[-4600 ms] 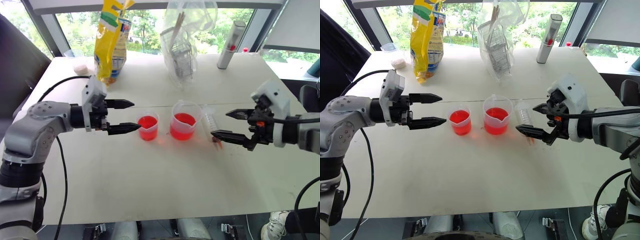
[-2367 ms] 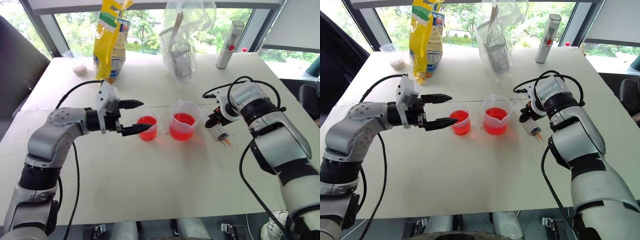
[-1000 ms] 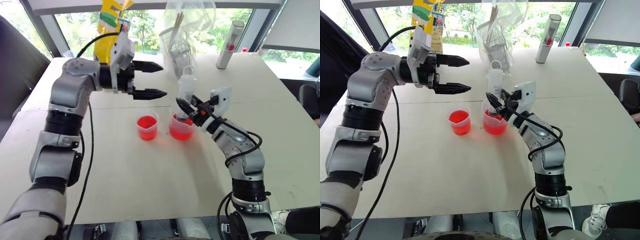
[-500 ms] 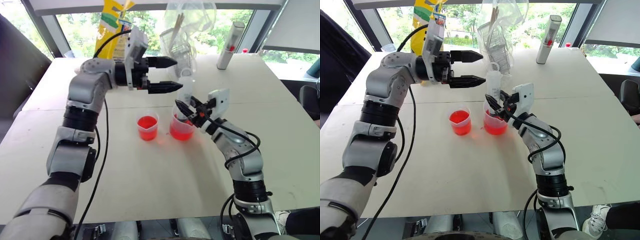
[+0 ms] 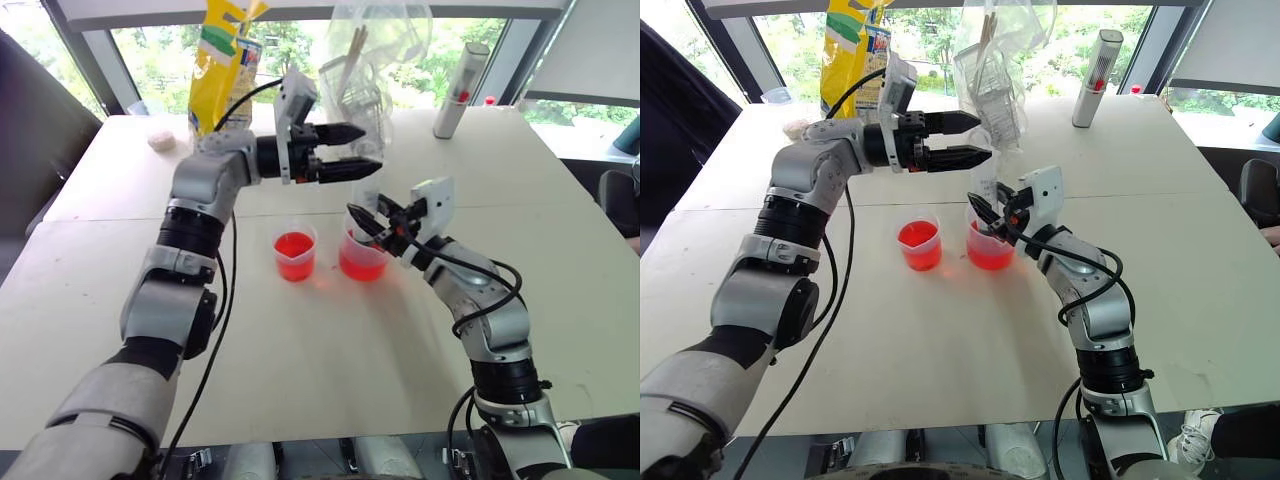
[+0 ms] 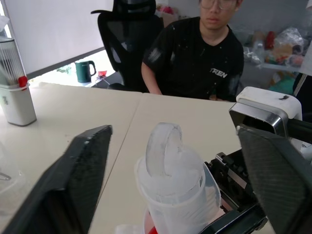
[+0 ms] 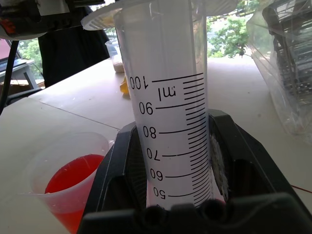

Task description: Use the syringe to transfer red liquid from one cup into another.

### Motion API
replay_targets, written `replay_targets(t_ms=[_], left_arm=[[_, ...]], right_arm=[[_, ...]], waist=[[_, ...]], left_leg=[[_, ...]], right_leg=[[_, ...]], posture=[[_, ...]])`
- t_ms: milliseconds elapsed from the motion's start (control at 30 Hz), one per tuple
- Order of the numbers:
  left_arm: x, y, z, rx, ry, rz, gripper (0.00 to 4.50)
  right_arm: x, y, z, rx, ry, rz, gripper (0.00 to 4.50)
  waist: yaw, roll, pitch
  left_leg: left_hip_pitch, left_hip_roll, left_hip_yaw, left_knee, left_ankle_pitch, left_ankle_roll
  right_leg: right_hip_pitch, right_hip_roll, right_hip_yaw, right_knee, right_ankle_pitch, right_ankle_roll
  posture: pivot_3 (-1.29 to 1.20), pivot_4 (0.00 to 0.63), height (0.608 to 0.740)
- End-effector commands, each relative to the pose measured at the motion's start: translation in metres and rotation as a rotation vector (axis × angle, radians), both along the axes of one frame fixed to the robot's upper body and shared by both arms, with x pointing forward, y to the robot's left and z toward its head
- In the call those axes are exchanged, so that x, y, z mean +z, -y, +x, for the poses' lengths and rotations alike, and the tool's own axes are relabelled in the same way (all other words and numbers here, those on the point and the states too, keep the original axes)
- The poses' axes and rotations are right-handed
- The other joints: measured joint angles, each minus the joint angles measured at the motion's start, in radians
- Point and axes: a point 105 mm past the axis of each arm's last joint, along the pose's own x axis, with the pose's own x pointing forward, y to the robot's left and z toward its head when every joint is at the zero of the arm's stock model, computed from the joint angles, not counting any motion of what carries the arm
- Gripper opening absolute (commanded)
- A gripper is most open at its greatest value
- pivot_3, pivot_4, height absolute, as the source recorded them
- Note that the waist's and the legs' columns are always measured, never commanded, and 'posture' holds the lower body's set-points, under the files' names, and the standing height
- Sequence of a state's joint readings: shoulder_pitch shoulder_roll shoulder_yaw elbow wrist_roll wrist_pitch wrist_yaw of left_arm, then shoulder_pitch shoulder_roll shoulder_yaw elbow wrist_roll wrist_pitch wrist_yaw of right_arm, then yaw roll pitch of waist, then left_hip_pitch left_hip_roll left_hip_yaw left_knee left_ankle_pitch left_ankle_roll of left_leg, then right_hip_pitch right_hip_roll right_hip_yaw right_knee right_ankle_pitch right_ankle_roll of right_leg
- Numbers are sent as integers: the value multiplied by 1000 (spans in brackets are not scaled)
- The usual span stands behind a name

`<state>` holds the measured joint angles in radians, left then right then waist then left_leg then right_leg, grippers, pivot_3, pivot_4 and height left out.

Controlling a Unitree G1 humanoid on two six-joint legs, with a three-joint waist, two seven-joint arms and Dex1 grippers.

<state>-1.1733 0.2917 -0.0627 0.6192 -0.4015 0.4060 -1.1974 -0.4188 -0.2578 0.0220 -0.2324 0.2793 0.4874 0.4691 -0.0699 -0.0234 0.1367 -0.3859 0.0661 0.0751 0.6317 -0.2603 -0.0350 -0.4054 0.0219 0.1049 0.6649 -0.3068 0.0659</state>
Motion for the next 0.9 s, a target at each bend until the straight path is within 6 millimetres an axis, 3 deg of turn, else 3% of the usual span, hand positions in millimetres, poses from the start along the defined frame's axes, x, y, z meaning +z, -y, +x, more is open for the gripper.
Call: replay_targets(t_ms=[33,167,367,900], left_arm=[[19,-1,-2,-8,43,-34,2081],[19,-2,-2,-6,38,-35,42],[22,-4,-3,-7,52,-39,42],[63,-21,13,109,157,-108,42]], right_arm=[[-2,-4,-2,20,-8,-12,1386],[-2,-6,-3,27,-12,-16,1386],[-2,-7,-2,40,-46,-24,1386],[-21,-15,-2,101,-204,-134,1386]], waist=[[0,0,0],[1,0,0],[1,0,0],[2,0,0]], left_leg=[[0,0,0,0,0,0],[0,0,0,0,0,0],[0,0,0,0,0,0],[-3,0,0,0,0,0]], right_leg=[[0,0,0,0,0,0],[0,0,0,0,0,0],[0,0,0,0,0,0],[-3,0,0,0,0,0]], posture=[[0,150,739],[0,150,739],[0,150,739],[0,150,739]])
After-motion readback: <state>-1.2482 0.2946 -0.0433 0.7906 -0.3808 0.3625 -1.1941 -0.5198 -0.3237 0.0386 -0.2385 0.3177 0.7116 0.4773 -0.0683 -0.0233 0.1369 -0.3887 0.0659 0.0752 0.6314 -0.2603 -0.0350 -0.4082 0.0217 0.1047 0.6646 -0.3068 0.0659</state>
